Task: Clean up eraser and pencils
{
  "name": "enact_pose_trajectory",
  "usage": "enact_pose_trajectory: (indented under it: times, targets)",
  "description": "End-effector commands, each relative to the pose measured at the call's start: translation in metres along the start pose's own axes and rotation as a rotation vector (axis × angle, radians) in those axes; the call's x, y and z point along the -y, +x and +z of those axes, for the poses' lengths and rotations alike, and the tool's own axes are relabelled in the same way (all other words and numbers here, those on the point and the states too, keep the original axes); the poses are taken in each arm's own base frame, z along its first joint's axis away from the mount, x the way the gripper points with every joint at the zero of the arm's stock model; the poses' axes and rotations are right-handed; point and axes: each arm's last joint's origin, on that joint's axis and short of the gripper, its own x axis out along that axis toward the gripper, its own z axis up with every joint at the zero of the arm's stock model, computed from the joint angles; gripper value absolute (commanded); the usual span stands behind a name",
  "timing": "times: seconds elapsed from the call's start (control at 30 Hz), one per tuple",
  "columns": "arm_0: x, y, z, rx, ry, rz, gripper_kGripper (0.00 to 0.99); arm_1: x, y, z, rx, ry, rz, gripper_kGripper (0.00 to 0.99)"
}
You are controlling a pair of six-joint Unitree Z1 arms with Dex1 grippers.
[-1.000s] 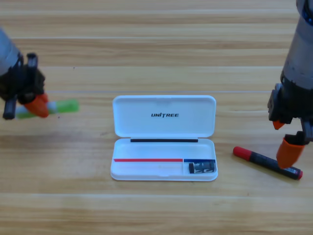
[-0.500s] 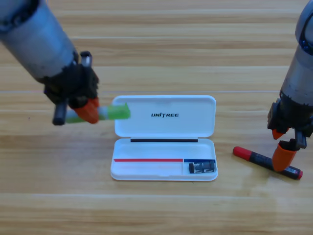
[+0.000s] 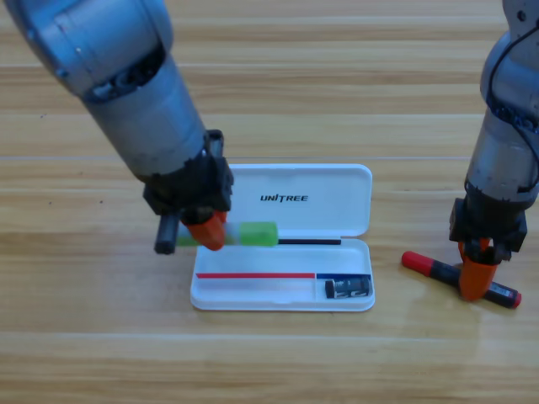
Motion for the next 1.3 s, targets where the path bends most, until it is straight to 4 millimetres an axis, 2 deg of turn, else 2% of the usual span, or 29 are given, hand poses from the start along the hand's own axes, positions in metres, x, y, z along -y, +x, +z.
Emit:
enact_pose_trajectory:
  times: [0.03,0.1,0.2,0.4,0.7,0.97,1.1,1.3]
  targets:
    - [0.009,0.037,0.022,-0.041,0.033,-0.045,0.0,0.013,0.047,0.001,-0.064,0.005,0.069,0.374]
    - [0.009,0.042,0.026,-0.044,0.033,-0.049,0.0,0.013,0.048,0.003,-0.065,-0.001,0.071,0.252]
    - [0.009,0.049,0.029,-0.052,0.031,-0.052,0.0,0.012,0.049,0.003,-0.066,-0.011,0.072,0.0]
    - [0.008,0.056,0.031,-0.06,0.031,-0.052,0.0,0.009,0.045,0.002,-0.07,-0.018,0.059,0.0]
    - [0.007,0.066,0.033,-0.069,0.027,-0.056,0.0,-0.015,-0.011,-0.009,-0.045,-0.075,-0.025,0.0]
    - [0.006,0.068,0.034,-0.067,0.026,-0.054,0.0,-0.045,-0.046,-0.01,-0.008,-0.153,-0.067,0.0]
    - [0.006,0.071,0.034,-0.071,0.026,-0.056,0.0,-0.049,-0.054,-0.005,0.005,-0.172,-0.079,0.0]
    - [0.006,0.074,0.035,-0.073,0.026,-0.059,0.0,-0.051,-0.051,-0.002,-0.003,-0.184,-0.072,0.0]
